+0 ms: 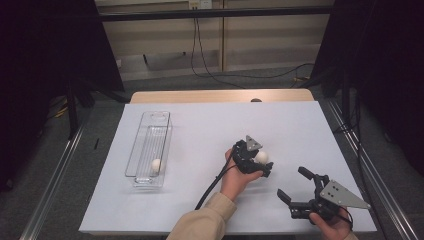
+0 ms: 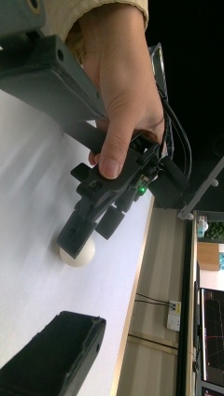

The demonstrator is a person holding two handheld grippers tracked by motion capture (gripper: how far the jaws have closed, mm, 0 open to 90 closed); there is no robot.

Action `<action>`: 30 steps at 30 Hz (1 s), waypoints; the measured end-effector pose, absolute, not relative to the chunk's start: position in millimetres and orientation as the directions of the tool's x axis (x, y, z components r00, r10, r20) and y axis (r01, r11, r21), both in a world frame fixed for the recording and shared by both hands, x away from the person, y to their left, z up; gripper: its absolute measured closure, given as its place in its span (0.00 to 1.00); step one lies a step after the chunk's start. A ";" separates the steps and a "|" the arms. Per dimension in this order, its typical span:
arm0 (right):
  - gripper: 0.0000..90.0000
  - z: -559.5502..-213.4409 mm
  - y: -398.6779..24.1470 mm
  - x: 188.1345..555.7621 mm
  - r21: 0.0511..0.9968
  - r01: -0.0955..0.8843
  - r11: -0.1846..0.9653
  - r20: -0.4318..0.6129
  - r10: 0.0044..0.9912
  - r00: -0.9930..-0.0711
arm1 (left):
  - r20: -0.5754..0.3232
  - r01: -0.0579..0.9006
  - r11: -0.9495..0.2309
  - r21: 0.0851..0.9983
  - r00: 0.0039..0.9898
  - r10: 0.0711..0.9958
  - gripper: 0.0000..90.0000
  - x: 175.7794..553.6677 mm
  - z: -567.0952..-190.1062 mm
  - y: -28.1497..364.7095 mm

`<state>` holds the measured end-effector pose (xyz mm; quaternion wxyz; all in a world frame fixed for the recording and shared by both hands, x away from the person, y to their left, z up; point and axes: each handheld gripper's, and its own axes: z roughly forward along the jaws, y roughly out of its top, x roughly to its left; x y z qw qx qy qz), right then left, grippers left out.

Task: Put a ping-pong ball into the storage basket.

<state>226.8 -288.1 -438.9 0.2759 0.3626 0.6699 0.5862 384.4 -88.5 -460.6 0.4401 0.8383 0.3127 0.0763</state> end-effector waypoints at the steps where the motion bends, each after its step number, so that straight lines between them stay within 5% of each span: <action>1: 0.02 -439.0 -288.1 226.9 0.985 0.163 0.050 0.056 0.809 -0.585 | -0.149 0.459 -0.416 0.785 0.792 0.593 0.08 384.5 -461.1 -88.8; 30: 0.02 -439.2 -288.3 227.0 0.985 0.163 0.049 0.056 0.809 -0.585 | -0.146 0.457 -0.434 0.776 0.800 0.582 0.26 388.1 -464.5 -93.7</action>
